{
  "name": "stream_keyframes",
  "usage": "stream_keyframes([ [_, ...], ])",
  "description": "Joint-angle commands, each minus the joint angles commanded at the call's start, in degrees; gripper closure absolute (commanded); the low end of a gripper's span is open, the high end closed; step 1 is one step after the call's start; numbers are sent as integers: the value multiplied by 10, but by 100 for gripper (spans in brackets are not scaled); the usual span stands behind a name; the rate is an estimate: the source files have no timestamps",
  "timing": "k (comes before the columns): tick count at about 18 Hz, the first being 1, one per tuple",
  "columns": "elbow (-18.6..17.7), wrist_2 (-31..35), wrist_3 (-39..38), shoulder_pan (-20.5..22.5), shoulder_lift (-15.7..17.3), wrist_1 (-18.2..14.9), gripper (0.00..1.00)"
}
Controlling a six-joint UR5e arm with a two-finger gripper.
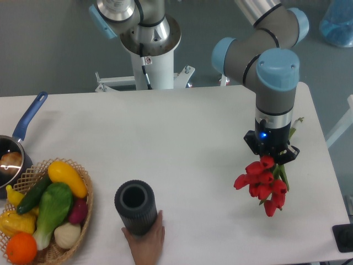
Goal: Place the flowers on the table
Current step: 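Lower the held red tulips toward the table surface with the gripper, then open the gripper to release the tulips and lift it away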
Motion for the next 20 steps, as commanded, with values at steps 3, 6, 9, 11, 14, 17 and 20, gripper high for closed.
stream_keyframes([
  [3,-1,4,-2,-3,-5,1,97],
  [6,-4,3,-4,-4,-6,1,96],
  [9,-15,-1,-4,-4,-7,1,88],
  [11,-27,1,-3,-4,-8,2,65],
  [14,-34,0,-3,-4,-9,5,59],
  [17,-36,-1,-3,-4,-11,21,0],
  [20,-36,1,1,-3,-15,29,0],
])
